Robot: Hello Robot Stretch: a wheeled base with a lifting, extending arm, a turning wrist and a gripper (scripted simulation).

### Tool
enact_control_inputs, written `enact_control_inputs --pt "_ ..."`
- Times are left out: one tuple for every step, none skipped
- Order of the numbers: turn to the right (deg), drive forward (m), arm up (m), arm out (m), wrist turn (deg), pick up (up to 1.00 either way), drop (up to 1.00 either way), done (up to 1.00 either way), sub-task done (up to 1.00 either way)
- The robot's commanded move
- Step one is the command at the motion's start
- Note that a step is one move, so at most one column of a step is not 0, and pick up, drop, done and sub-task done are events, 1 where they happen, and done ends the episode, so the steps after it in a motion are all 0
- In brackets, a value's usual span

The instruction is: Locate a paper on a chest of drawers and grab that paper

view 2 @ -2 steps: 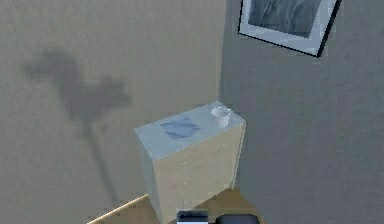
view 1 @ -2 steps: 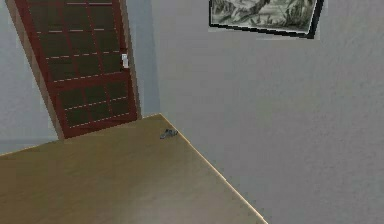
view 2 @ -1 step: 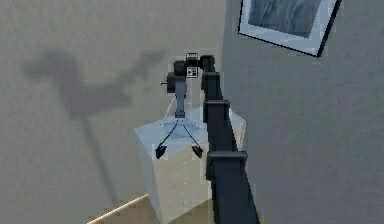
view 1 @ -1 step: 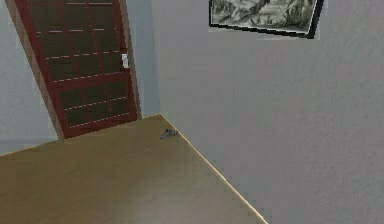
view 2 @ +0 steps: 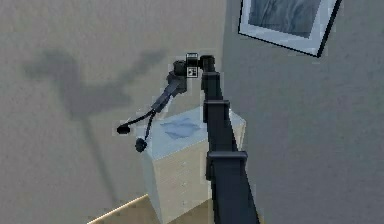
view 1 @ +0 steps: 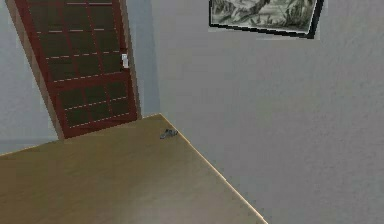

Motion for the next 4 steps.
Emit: enact_control_inputs --pt "0.0 0.0 0.0 0.0 45.0 0.0 0.0 0.0 0.0" --pt "0.0 0.0 0.0 0.0 45.0 0.0 0.0 0.0 0.0" --pt "0.0 0.0 0.0 0.0 27.0 0.0 0.0 0.0 0.0" --pt "0.0 0.0 -0.3 0.0 0.0 0.0 0.0 0.0 0.0"
